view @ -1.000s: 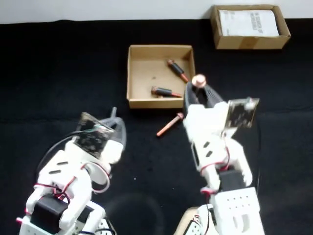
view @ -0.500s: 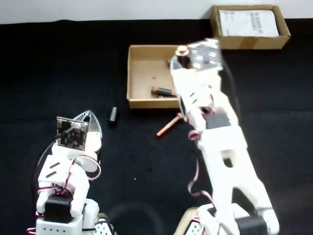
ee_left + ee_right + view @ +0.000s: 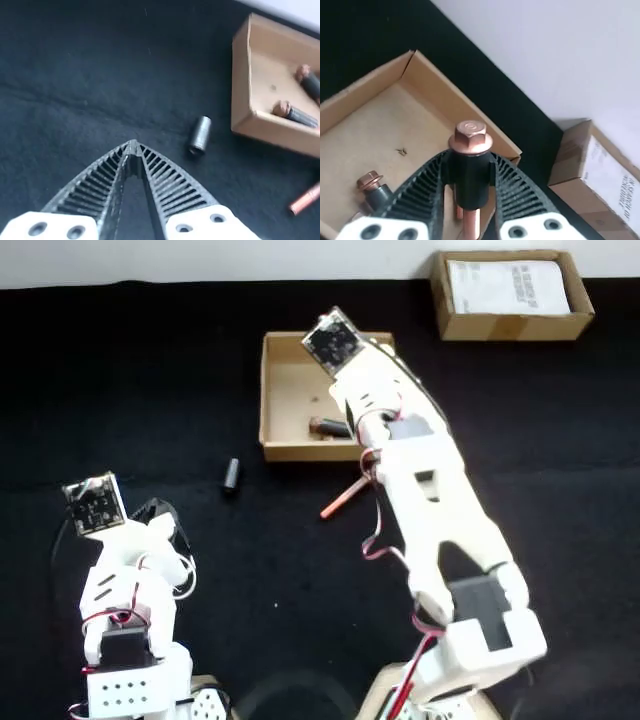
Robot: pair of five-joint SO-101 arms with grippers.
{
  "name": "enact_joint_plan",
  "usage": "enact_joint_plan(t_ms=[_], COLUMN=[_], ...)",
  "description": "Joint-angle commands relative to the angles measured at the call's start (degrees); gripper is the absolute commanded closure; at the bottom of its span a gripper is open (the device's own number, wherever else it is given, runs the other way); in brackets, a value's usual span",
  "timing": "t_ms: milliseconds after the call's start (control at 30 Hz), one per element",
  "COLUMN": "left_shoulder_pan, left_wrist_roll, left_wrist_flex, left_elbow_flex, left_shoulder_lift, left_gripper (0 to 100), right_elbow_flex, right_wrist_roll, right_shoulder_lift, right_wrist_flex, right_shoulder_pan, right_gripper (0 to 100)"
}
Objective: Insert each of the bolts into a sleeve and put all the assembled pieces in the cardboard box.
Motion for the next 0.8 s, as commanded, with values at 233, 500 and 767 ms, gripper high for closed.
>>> enact_joint_plan(t_ms=[233, 500, 767], left_shoulder_pan=[-0.57, -0.57, -0.57], left_wrist_roll=[3.52, 3.34, 3.16], left_wrist_flex=[2.55, 2.37, 2.37], left_elbow_flex=[1.19, 1.19, 1.19], left_shoulder_lift=[-0.48, -0.40, -0.40], left_gripper=[99, 99, 99], right_elbow_flex=[-10.86, -17.89, -24.31], right_wrist_roll=[5.01, 6.86, 6.42], right_shoulder_lift=[14.02, 23.34, 23.43], right_wrist_flex=[-1.19, 5.93, 24.40], right_shoulder_pan=[-0.13, -0.92, -2.51], right_gripper=[99.1, 98.8, 86.5])
